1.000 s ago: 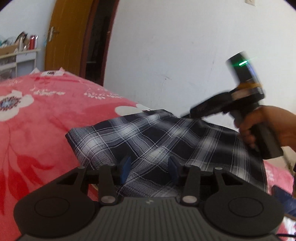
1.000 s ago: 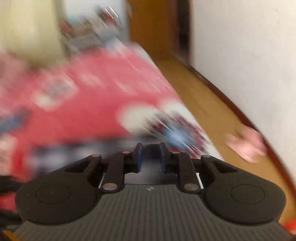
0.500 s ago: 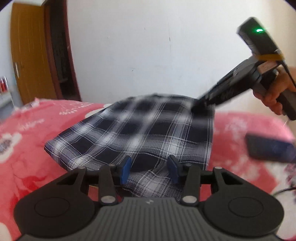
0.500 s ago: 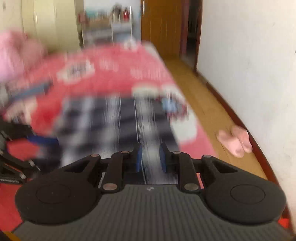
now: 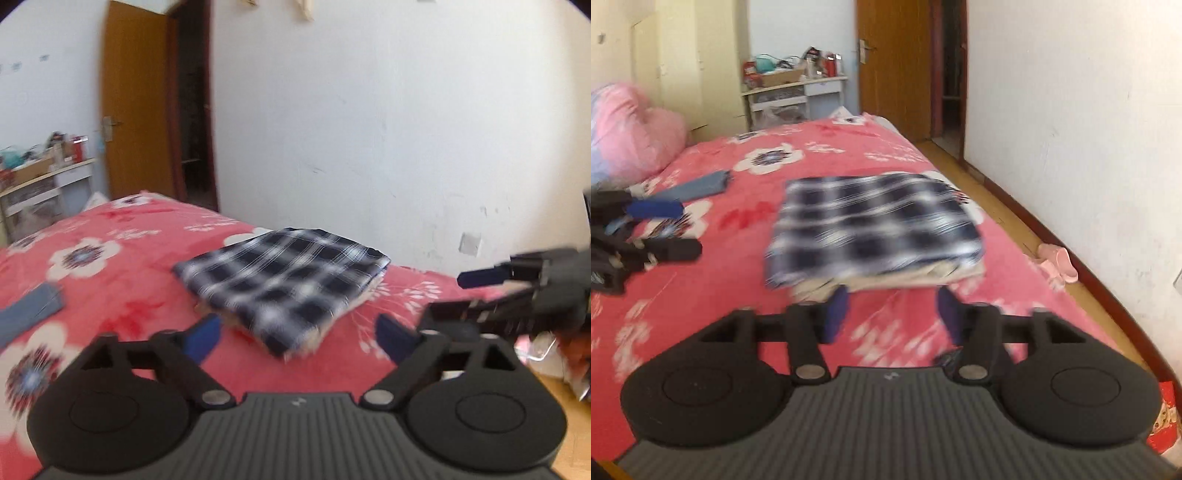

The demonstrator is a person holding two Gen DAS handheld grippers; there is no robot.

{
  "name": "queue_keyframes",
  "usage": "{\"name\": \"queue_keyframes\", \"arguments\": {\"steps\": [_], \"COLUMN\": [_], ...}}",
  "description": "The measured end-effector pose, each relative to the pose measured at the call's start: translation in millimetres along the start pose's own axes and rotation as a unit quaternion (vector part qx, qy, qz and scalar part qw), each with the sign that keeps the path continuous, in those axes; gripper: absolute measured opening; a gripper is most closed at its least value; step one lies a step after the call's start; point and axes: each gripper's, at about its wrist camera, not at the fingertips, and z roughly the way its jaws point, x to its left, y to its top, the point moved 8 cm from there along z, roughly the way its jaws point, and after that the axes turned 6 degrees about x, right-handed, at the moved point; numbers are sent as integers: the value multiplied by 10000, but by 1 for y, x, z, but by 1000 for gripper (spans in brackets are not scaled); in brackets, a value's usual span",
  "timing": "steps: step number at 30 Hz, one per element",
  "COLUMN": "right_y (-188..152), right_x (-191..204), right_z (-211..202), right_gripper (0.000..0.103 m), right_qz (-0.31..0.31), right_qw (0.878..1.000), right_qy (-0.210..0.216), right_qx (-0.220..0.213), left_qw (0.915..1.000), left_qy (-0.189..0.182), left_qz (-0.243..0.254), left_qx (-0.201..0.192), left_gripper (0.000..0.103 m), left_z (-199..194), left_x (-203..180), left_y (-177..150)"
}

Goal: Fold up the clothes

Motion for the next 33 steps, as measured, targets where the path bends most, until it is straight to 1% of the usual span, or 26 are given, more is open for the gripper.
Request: {"name": "queue_keyframes", "arguments": {"steps": [1,2,5,7,8,10,11,16,18,22,26,33], "right_y": [-5,-10,-25,-35,-40,-47,-50,-66,-73,-79,-81,-78], "right_x": [11,22,54,71,80,94,99,115,122,136,148,158], "right_z": [-10,-19,-49,-65,-73,-82,-88,-114,-123,-132,-138,-148], "right_gripper": [74,86,95,98,101,102,102,102,102,102,102,102], "right_qz": [-27,-55,-137,11,117,266,312,522,571,718,642,661], "right_qw": [10000,9998,9990,9989,9988,9985,9982,9947,9935,9915,9899,9898], "right_qy": [-34,-67,-168,-104,-58,-65,-144,-700,-867,-1007,-1183,-1170], "right_qx": [-79,-158,-395,-458,-467,-469,-501,-545,-472,-416,-439,-476], "left_qw": [9999,9995,9973,9957,9949,9929,9920,9893,9871,9835,9807,9799], "left_qy": [76,161,381,410,422,469,509,794,1015,1412,1664,1734], "left_qz": [-123,-260,-634,-822,-912,-1081,-1147,-1226,-1235,-1120,-1015,-983], "left_qx": [-29,-40,0,82,117,146,149,53,49,126,145,60], "left_gripper": [100,102,103,103,103,103,103,103,103,103,103,103], "left_z": [-18,-36,-76,-99,-109,-125,-134,-174,-185,-198,-207,-213], "left_x": [-2,-3,-3,-3,-2,0,0,1,5,8,10,9], "left_y": [-6,-13,-37,-51,-57,-70,-76,-95,-101,-108,-114,-115]}}
